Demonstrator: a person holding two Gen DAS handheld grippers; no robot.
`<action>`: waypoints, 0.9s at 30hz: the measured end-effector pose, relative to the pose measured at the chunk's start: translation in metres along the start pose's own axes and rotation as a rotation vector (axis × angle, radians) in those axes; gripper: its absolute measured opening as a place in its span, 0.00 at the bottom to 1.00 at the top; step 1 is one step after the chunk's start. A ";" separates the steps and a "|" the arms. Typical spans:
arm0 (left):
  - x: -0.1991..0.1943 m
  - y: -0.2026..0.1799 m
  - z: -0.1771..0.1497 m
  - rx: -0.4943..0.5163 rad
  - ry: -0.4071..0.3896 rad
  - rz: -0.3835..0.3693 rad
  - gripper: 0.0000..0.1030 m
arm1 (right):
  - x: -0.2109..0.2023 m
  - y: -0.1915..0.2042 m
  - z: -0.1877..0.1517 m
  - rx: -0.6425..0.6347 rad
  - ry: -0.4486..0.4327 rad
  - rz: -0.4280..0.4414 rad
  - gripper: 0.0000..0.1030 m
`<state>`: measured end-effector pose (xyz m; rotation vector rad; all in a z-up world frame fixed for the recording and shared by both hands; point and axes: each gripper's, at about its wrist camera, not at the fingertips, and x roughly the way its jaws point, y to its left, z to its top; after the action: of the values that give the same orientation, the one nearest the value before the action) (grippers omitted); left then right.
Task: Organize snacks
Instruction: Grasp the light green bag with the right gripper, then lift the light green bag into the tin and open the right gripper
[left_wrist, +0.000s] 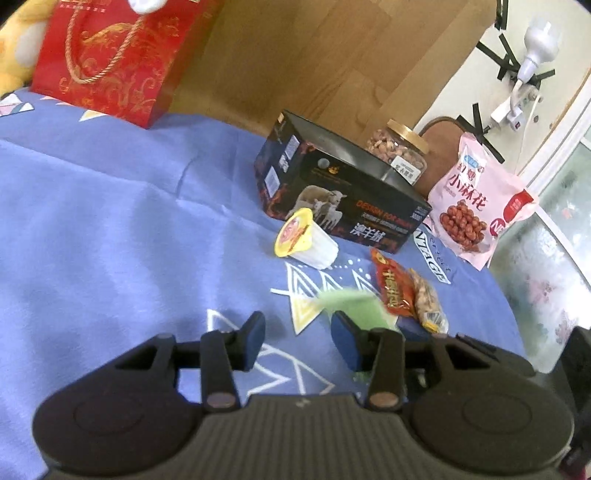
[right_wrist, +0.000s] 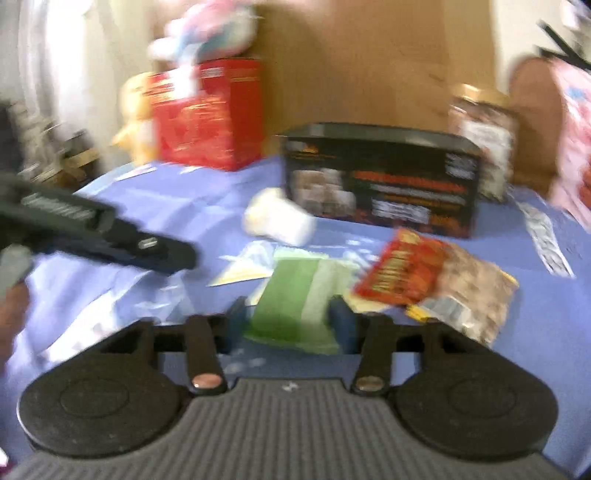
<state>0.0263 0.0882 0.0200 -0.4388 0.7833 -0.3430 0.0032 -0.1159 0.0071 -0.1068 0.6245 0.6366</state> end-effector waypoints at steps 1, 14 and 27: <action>-0.003 0.002 0.000 -0.004 -0.004 -0.003 0.41 | -0.005 0.005 -0.001 -0.038 0.004 0.073 0.46; 0.002 -0.004 -0.007 0.034 0.040 -0.030 0.46 | -0.045 -0.015 -0.030 0.116 0.028 0.095 0.57; 0.003 -0.021 -0.028 0.075 0.080 -0.074 0.40 | -0.032 0.030 -0.036 0.027 0.003 0.000 0.20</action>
<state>0.0048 0.0620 0.0107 -0.3857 0.8311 -0.4598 -0.0526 -0.1185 -0.0010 -0.0823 0.6362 0.6282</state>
